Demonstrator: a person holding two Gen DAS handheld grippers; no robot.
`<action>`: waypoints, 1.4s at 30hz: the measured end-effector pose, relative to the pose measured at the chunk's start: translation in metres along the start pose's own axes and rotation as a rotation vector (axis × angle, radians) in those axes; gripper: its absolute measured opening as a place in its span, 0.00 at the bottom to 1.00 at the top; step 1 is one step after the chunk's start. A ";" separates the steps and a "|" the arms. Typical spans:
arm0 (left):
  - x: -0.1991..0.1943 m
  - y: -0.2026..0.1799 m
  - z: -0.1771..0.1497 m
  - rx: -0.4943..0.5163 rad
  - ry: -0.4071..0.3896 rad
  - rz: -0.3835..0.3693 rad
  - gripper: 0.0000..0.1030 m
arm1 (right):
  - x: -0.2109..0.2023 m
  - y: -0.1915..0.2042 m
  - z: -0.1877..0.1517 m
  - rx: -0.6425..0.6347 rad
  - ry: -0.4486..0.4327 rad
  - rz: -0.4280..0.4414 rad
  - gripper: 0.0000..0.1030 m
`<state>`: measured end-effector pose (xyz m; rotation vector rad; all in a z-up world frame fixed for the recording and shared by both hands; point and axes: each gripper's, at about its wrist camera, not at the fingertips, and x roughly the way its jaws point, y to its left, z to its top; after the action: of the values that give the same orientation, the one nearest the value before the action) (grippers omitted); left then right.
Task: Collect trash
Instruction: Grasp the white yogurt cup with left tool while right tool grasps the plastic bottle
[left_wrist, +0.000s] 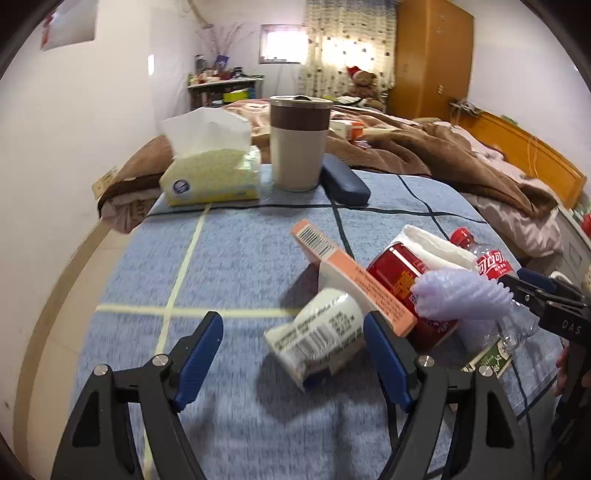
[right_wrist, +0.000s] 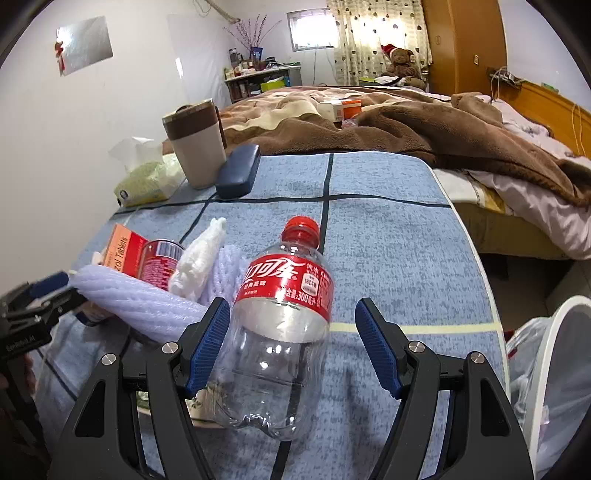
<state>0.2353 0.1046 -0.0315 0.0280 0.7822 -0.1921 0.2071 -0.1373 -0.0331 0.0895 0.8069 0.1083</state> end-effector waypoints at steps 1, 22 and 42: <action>0.004 0.000 0.002 0.006 0.014 -0.019 0.78 | 0.002 0.001 0.001 -0.007 0.007 -0.004 0.70; 0.026 0.002 0.013 -0.040 0.079 -0.238 0.79 | 0.022 0.001 0.003 -0.037 0.060 -0.024 0.70; 0.008 -0.002 0.007 -0.067 0.010 -0.162 0.66 | 0.013 0.001 -0.004 -0.020 0.007 -0.012 0.62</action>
<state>0.2454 0.1003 -0.0323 -0.0979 0.8003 -0.3193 0.2129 -0.1346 -0.0447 0.0658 0.8133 0.1056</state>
